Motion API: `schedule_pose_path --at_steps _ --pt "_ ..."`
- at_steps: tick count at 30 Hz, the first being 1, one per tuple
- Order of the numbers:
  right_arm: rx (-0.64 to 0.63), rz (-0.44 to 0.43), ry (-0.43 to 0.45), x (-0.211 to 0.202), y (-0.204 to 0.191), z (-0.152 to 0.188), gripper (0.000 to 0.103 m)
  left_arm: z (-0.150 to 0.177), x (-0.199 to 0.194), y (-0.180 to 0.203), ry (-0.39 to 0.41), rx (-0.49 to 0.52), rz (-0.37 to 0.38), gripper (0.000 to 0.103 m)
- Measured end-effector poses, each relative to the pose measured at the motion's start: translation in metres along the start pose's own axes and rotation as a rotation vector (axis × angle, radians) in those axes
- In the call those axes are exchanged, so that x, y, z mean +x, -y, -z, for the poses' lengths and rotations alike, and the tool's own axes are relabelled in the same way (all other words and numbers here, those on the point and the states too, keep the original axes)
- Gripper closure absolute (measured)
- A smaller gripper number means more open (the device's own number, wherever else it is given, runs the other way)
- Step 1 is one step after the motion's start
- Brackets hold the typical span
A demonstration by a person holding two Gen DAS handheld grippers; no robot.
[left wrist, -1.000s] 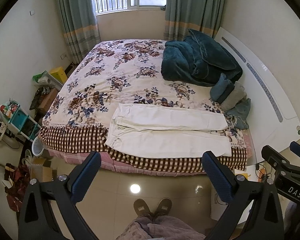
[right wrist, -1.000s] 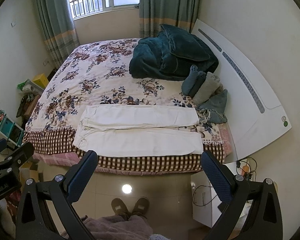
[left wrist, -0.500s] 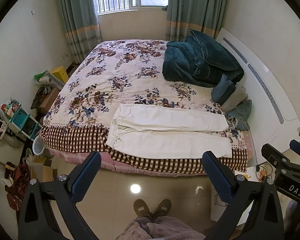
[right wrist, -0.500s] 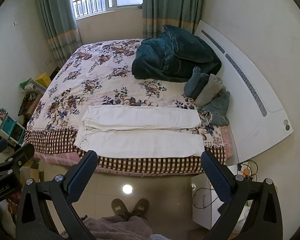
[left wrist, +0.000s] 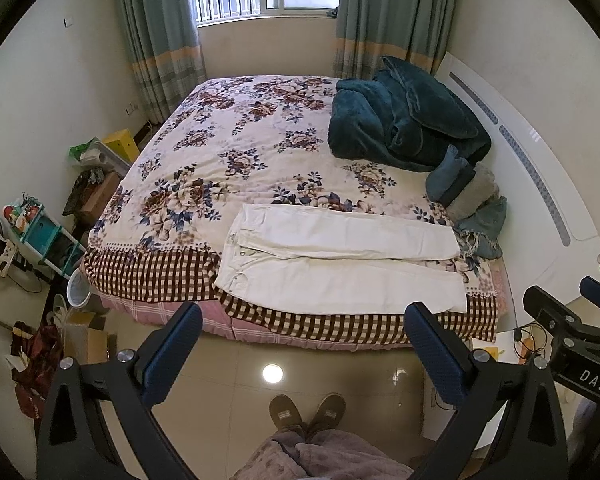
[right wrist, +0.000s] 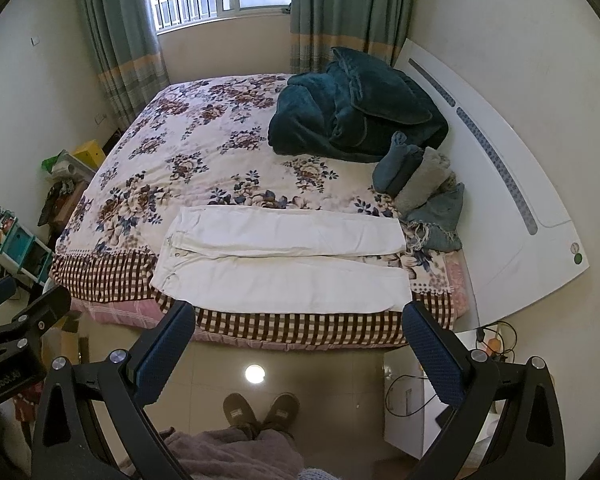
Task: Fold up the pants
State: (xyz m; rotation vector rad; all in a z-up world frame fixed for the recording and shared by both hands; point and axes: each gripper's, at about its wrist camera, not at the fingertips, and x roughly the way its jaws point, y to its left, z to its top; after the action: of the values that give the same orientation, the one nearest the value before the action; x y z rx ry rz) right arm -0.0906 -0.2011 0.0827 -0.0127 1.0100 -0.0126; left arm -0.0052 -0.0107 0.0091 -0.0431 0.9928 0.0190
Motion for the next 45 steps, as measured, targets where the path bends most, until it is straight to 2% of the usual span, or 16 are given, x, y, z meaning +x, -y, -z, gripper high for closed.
schedule_pose_path --at_steps 17,24,30,36,41,45 --pt "-0.018 -0.014 -0.035 0.017 -0.005 -0.002 0.000 0.004 0.005 -0.004 -0.011 -0.008 0.000 0.000" --pt "0.023 -0.006 -0.047 0.045 0.008 -0.008 0.000 0.000 0.018 0.000 -0.020 -0.008 -0.013 0.000" --pt "0.093 0.018 -0.051 0.094 0.035 -0.032 0.000 -0.017 0.051 0.004 0.019 -0.029 -0.084 0.000" --pt "0.140 0.047 -0.078 0.165 0.062 -0.066 0.000 -0.047 0.100 0.013 0.044 -0.025 -0.166 0.000" --pt "0.176 0.060 -0.129 0.238 0.076 -0.096 0.000 -0.074 0.162 0.016 -0.010 -0.024 -0.205 0.000" --pt "0.204 0.078 -0.185 0.312 0.081 -0.121 0.000 -0.095 0.215 0.019 -0.061 -0.027 -0.224 0.000"
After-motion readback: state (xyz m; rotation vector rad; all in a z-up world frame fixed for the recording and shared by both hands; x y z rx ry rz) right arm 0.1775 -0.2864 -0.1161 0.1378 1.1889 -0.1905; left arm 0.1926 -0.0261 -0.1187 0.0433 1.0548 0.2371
